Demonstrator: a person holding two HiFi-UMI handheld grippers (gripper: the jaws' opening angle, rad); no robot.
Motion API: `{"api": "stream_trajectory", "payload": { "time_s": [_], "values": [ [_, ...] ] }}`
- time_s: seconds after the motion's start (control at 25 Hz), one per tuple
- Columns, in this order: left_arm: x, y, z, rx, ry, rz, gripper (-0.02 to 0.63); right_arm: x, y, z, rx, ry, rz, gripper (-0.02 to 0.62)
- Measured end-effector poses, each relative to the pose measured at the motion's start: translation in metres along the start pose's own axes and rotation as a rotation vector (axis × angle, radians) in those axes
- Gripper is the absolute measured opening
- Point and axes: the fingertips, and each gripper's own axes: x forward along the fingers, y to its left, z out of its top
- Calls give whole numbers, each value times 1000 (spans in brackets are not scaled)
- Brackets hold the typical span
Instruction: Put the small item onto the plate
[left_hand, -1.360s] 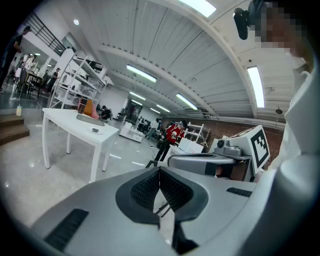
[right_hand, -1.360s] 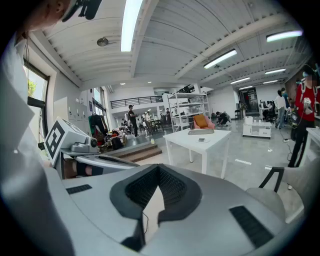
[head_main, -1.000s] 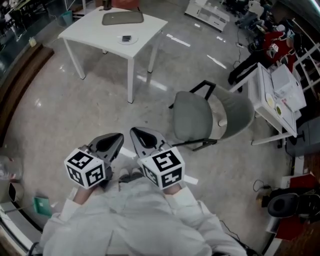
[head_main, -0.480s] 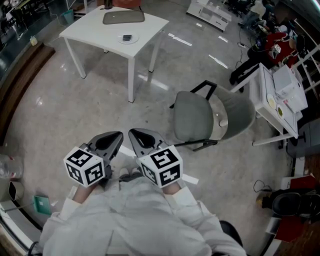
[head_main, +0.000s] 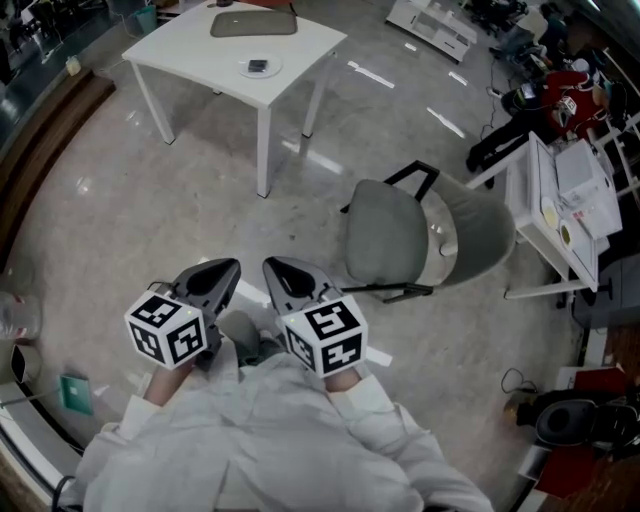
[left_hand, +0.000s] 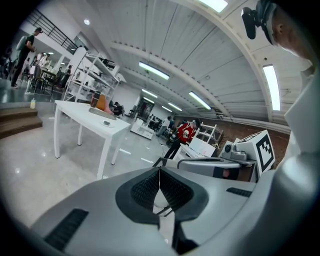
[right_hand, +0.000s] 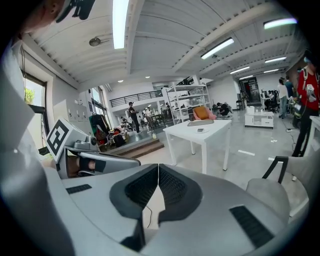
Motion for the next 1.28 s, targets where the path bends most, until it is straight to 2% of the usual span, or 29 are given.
{"api": "stream_trajectory", "payload": {
  "time_s": [0.24,0.64,0.96,1.28],
  "values": [
    [11,12,-8,-16,23,45,11,2,-13,-14,25,25,10,15],
    [53,59,17,-30,56,73,11,53,-53,12,43,24,18,15],
    [110,120,101,-9,26,8,11,133,-98,72,35,40,25,15],
    [162,187,178,32,23,-29,11,207,-143,144,20,-23,-18,15]
  ]
}}
